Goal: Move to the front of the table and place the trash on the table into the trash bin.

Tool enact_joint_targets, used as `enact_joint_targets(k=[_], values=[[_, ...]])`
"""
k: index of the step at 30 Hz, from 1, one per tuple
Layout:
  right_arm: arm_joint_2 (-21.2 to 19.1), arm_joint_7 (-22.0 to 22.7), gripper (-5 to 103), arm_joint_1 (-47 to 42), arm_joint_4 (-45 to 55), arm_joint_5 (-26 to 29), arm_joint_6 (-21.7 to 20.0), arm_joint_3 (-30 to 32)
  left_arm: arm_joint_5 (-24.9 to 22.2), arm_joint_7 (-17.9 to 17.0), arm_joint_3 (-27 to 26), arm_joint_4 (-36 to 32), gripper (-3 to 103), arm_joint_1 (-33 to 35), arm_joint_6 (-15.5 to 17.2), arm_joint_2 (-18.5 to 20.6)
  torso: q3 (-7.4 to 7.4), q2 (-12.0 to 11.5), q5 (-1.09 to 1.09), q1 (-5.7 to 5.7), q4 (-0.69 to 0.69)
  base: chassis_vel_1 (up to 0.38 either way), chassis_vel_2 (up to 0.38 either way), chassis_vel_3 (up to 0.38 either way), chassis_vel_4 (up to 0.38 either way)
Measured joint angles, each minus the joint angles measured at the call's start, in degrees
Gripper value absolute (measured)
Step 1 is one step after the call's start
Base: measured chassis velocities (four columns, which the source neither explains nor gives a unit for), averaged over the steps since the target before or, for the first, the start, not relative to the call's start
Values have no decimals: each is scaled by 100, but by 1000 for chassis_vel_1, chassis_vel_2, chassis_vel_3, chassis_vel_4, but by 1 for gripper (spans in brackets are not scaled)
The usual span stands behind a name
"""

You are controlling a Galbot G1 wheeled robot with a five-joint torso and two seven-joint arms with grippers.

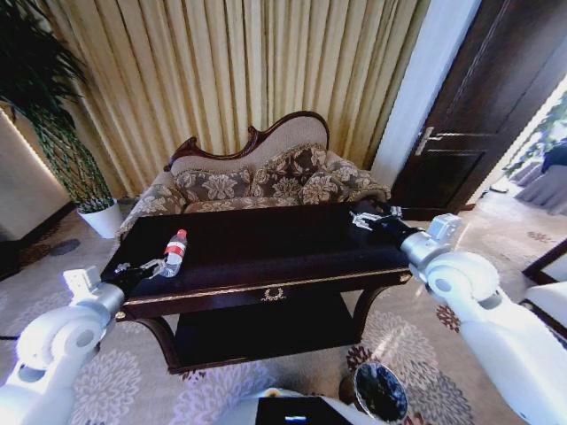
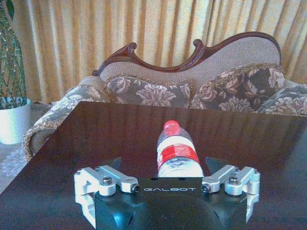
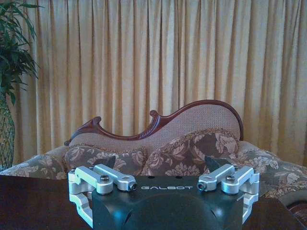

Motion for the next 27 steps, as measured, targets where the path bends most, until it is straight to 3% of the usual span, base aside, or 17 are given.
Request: enact_joint_targets(k=[5,27], values=[[8,0,100,-30,10,-1,0,31,-12,-36,44,125,100,-52,-2,25,0,0,0,0,0,0,0,0,0],[41,0,100,16,-88,-36,0,-58,-26,-108,511,629,100,-625,-7,190,0,0,0,0,0,0,0,0,0]])
